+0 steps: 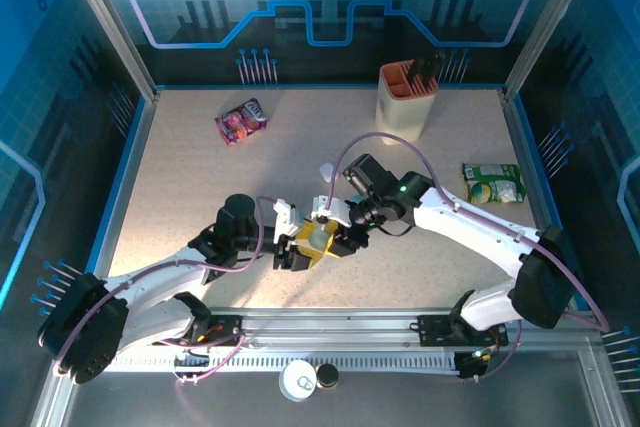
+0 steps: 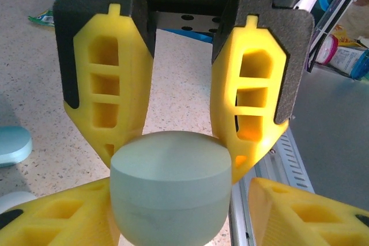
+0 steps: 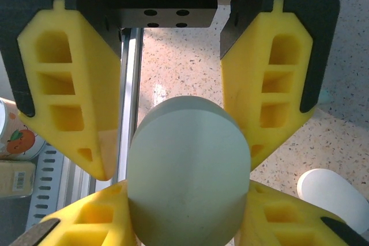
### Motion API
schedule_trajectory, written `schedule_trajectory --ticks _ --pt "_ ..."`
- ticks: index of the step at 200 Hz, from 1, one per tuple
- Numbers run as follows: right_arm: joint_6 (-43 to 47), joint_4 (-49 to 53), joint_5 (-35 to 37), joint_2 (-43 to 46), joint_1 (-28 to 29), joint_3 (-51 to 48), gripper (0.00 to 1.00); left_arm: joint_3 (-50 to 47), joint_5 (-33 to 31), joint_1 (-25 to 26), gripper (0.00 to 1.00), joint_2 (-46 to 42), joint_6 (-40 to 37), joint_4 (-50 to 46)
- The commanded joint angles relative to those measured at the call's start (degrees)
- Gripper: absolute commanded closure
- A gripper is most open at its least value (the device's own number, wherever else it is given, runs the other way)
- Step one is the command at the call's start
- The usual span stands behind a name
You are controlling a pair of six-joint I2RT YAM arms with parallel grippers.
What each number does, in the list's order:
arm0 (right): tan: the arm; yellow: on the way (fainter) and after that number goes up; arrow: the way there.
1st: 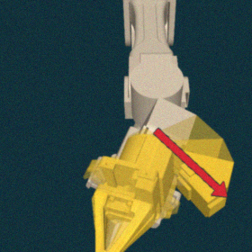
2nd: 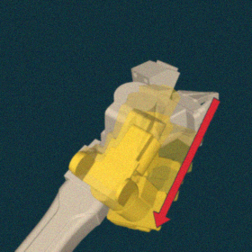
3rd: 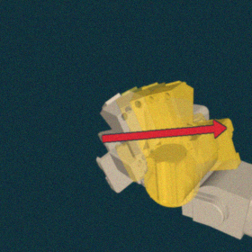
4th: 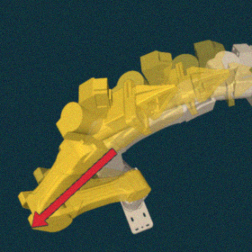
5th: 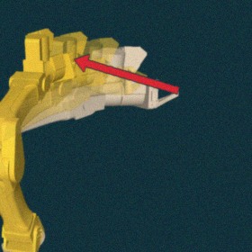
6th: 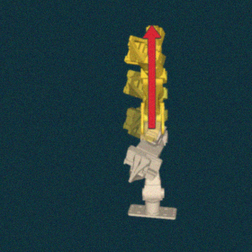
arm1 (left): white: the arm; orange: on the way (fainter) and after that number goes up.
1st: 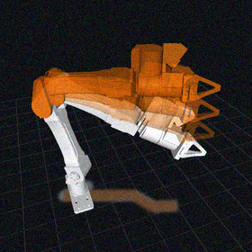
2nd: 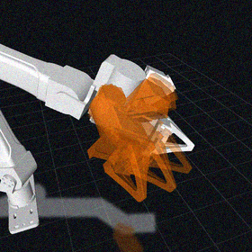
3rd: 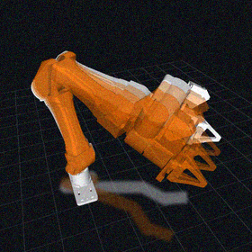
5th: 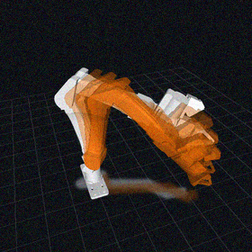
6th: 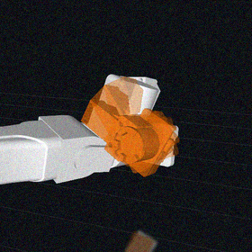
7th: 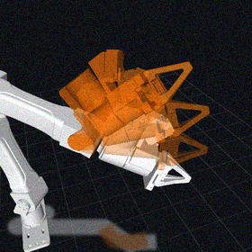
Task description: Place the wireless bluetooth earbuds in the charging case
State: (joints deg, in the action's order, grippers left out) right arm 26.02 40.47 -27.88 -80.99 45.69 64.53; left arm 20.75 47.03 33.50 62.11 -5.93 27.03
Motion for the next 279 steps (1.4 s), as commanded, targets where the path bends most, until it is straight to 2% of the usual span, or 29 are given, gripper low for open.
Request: schedule_trajectory --ticks 1,30,71,87,129,149,225,279 --pt "1.2 -0.1 -2.2 -0.4 -0.2 1.6 0.69 2.0 2.1 0.2 0.43 0.2 -2.0 -1.5" --pt "1.1 -0.1 -2.2 -0.8 -0.1 1.7 0.69 2.3 2.0 0.2 0.48 0.5 -1.6 -1.4" --pt "1.2 -0.2 -1.9 -0.7 -0.1 1.8 0.68 2.7 2.0 0.2 0.63 0.9 -1.8 -1.8" --pt "1.1 -0.5 -1.6 -0.4 -0.1 1.6 0.65 2.6 1.9 0.2 0.65 1.0 -2.0 -1.7" --pt "-3.1 -3.8 -2.8 2.1 -2.2 -0.7 0.41 1.0 0.9 0.1 0.65 0.0 -2.0 1.1" --pt "-5.0 -5.7 -3.3 3.6 -3.7 -2.4 0.36 0.4 0.7 0.0 0.66 -0.8 -2.0 1.4" --pt "-11.3 -10.7 -3.3 7.6 -9.2 -6.0 0.31 -0.1 1.1 0.0 0.65 -1.1 -3.2 2.0" --pt "-15.6 -14.6 -2.7 9.3 -11.8 -7.5 0.32 -1.5 0.5 -0.1 0.64 -0.9 -2.3 6.3"
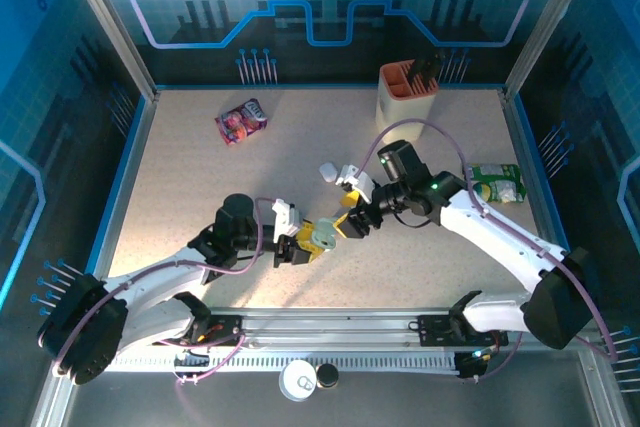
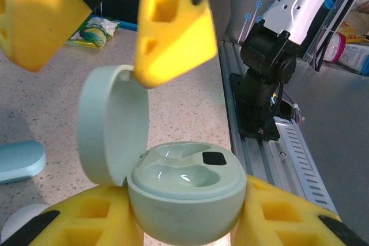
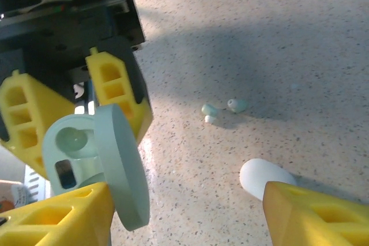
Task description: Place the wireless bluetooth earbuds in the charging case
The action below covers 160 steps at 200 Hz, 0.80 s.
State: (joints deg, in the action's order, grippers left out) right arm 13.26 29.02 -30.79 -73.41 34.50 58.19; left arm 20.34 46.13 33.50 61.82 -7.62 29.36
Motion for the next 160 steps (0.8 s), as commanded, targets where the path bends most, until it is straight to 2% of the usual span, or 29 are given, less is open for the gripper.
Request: schedule_trajectory --ticks 1,37,72,109,139,160 --pt "-2.8 -3.3 0.2 1.8 -0.7 -1.2 0.32 -1.1 1.4 -0.1 0.64 -0.6 -0.6 4.1" --pt "-2.2 -3.7 -3.0 3.8 -0.7 -1.6 0.31 -2.5 -0.1 -0.6 0.63 0.1 1.0 8.1" --pt "-6.7 -11.2 -6.3 9.2 -0.7 -5.3 0.3 -5.7 -1.6 -3.6 0.64 2.2 5.4 19.5" --pt "-14.3 -16.9 0.3 11.9 -0.8 -7.5 0.31 -7.7 -1.8 -6.0 0.64 5.1 9.6 29.9" --pt "-22.3 -20.1 6.9 10.6 -0.6 -9.9 0.32 -9.1 -5.5 -7.2 0.64 7.2 11.7 37.0" --pt "-27.4 -23.7 8.2 9.0 -0.3 -11.5 0.33 -9.6 -7.0 -8.3 0.64 8.8 13.0 41.3"
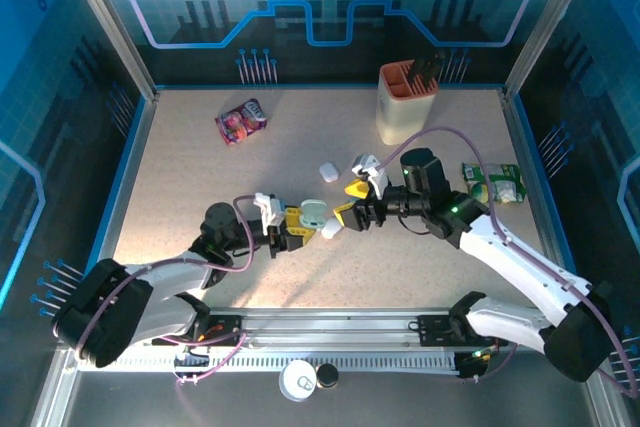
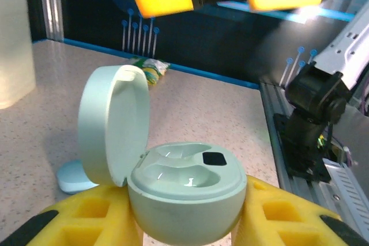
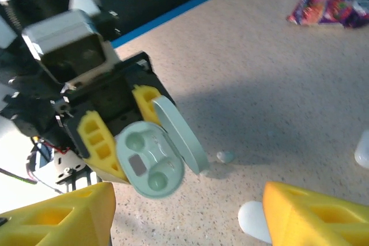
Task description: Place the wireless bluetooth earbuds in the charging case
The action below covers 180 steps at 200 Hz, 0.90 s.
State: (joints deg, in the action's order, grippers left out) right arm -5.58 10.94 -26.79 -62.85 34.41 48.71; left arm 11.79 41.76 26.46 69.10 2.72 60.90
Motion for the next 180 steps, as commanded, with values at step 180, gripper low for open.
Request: schedule_trajectory --ticks 180 --pt "-26.4 -8.1 7.8 -40.4 10.1 14.4 0.56 -4.4 -18.3 -11.2 0.63 -9.3 8.0 16.1"
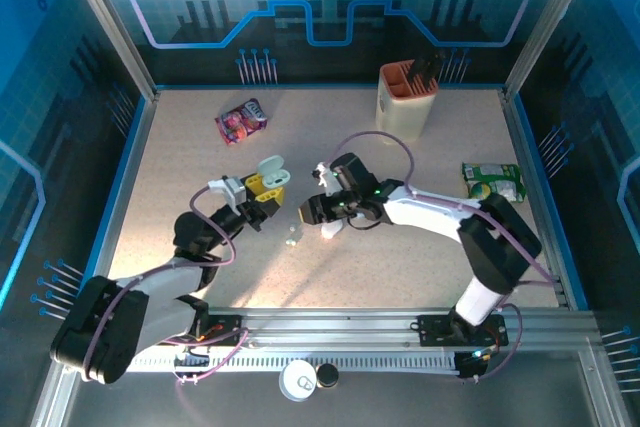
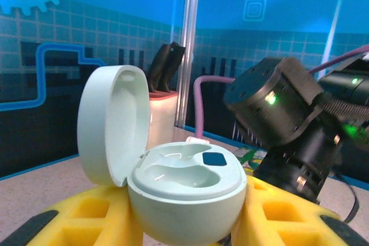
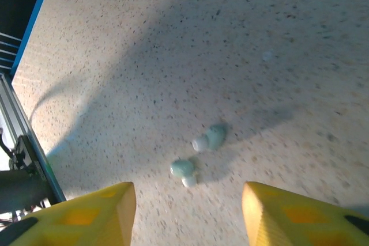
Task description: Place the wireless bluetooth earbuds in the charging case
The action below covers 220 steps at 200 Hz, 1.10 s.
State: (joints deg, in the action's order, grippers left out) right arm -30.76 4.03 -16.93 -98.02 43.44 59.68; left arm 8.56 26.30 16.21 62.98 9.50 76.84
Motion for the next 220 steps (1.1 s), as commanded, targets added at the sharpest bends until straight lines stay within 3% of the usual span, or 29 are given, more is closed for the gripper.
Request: schedule_trajectory --ticks 1,19,60,154,220 --pt "-1.3 -1.2 -2.1 -5.5 1.1 3.5 0.56 -1.2 -2.9 -1.0 0.63 -3.3 1.2 0.0" --pt "-1.0 -0.7 -4.2 -8.8 2.0 6.4 0.6 -1.4 -2.9 -1.3 0.63 -6.6 0.3 -3.8" --pt "-1.4 -0.2 -6.9 -11.3 4.2 8.0 0.59 -1.4 -3.2 -1.3 0.63 -13.3 -1.4 -12.1" --pt "-1.5 -0.5 -6.4 -15.0 6.9 8.5 0.48 -0.3 0.1 -1.3 0.63 -11.9 -1.1 -12.5" --pt "3.8 3.7 -6.8 -18.3 7.0 11.4 0.46 -0.3 0.4 -1.3 0.63 -11.3 -1.3 -12.6"
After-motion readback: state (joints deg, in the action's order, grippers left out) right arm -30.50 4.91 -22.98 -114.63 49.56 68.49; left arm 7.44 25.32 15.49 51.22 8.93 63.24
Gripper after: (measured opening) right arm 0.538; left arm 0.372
